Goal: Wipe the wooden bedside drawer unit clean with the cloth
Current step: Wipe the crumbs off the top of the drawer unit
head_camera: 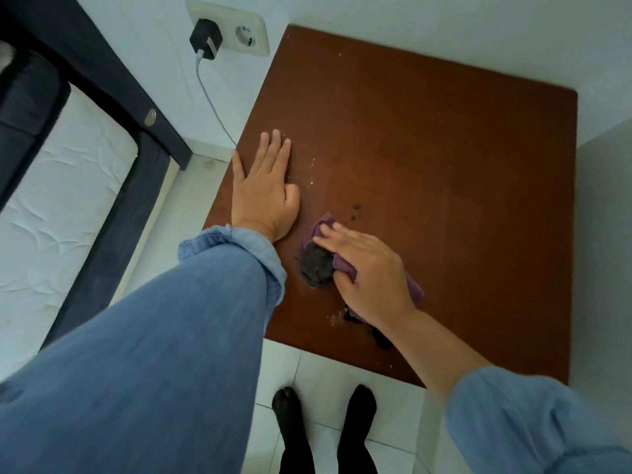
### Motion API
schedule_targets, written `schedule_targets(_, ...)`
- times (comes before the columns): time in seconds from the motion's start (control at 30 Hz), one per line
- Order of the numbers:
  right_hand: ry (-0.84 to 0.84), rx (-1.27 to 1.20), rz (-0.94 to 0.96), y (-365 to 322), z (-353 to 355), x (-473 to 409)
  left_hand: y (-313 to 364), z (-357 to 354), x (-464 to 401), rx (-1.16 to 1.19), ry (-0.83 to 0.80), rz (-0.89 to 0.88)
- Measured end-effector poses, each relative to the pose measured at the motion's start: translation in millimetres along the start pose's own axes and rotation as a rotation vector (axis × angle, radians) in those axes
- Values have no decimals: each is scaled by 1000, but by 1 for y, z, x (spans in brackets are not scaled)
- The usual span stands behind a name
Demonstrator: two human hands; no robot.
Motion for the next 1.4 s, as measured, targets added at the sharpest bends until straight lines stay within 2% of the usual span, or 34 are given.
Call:
schedule_targets(0.2,1,-165,-36,-19,-4,28,-1,-1,2,-26,-42,-22)
schedule_targets(0.27,-45,-312,-202,-21,2,28,-2,1,1,-13,-91,-46)
schedule_targets(0.37,-182,-783,-544,-23,16,20,-6,7,3,44,-146,-47)
schedule_targets(0.4,-173,-886,-638,-20,23,14,-8,9,7,52,-119,-34)
schedule_targets(0.47,-109,-939,-747,-13,40,-6,-17,15,19,64,-29,-8)
schedule_targets(0.57,117,-882,-763,4,63,-50,-33,13,30,65,-9,4)
schedule_targets(0.7,391,-798,-577,22,84,-115,-40,7,32,88,-8,-4)
schedule_targets(0.83,477,-410,-447,45,80,-182,-40,6,31,146,15,12)
schedule_targets(1.03,630,46,-692,88,61,-253,-40,9,28,217,16,27)
schedule_targets(1.1,594,157,-737,85,49,-265,-38,10,29,224,6,23)
schedule_targets(1.17,486,225,-686,73,30,-290,-40,10,27,224,-6,35)
schedule_targets(1.3,287,278,-450,58,6,-330,-42,10,24,235,-18,45)
schedule_targets(1.4,201,209,-245,55,9,-331,-43,11,25,233,-19,39)
Point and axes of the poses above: each hand's wrist, its own x-axis away from the middle knuckle, its own z-axis out of the back of the hand, y = z × x, the point moved 4 cm from there along -x, towards the middle knuckle, and after that the axes turned 6 degrees about -x, right-handed, at the moved point
